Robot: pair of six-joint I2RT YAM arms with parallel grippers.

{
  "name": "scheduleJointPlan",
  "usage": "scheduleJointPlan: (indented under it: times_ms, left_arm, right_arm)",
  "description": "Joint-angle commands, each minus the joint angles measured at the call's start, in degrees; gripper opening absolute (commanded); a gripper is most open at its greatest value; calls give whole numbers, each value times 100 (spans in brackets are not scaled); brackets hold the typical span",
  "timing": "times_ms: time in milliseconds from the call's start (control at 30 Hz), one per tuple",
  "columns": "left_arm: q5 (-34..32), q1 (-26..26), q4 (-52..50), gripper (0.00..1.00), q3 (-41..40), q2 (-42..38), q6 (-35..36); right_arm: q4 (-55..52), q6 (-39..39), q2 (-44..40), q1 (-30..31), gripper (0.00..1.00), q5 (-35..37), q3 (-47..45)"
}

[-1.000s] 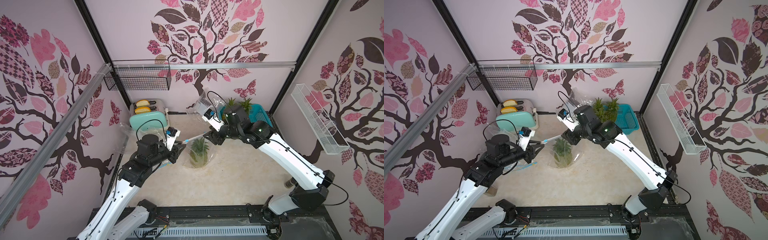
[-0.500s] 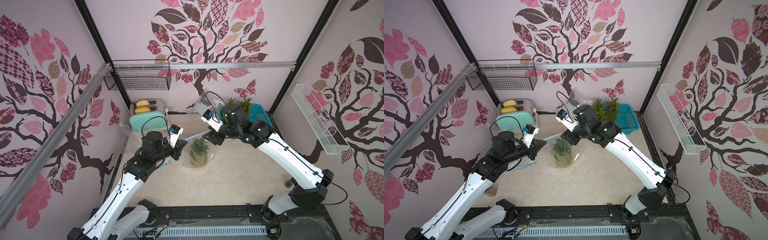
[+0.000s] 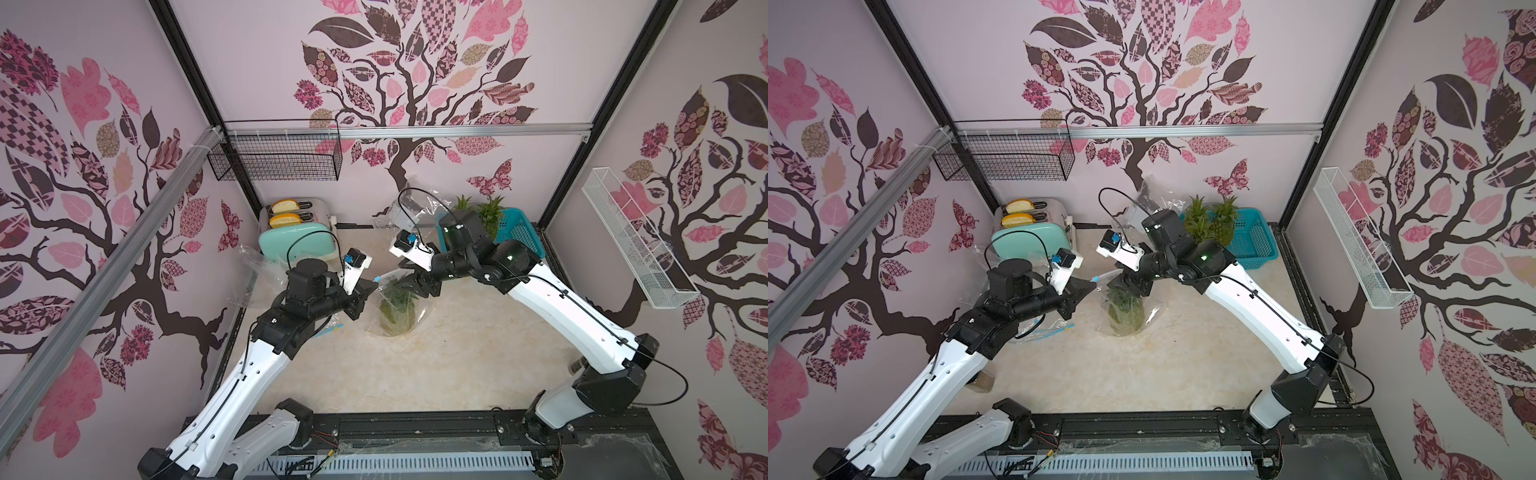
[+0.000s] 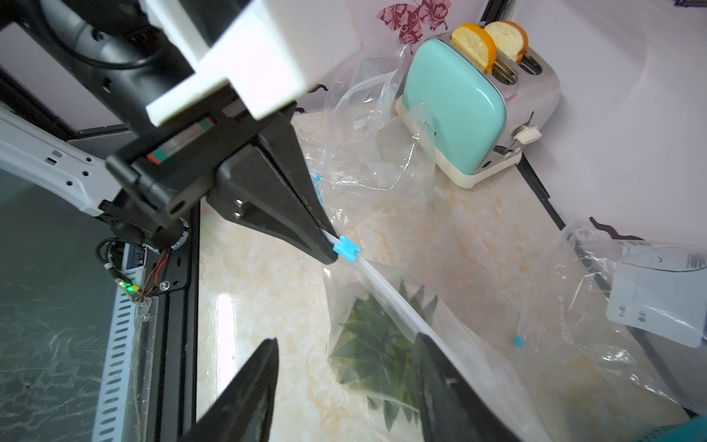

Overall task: Open the zip-top bag and take out the pineapple
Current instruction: Unzip the zipper on the zipper food storage bag.

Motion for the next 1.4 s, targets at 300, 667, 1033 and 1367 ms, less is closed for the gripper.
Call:
scheduleJointPlan:
  times_ms: [300, 667, 1033, 1367]
  left_arm:
    - [806, 417, 299, 0, -48, 80, 99]
    - [1244, 754, 427, 0, -137, 141, -17]
    - [1375, 754, 482, 0, -165, 105, -48]
    - [1398, 780, 511, 0, -172, 95, -54]
  right_arm:
    - [-96, -548, 879, 20, 39, -483, 657]
    - [94, -567, 1256, 20, 34, -483, 986]
    - [-188, -759, 1534, 20, 32, -636, 1411]
    - [-326, -873, 1537, 20, 28, -836, 1437]
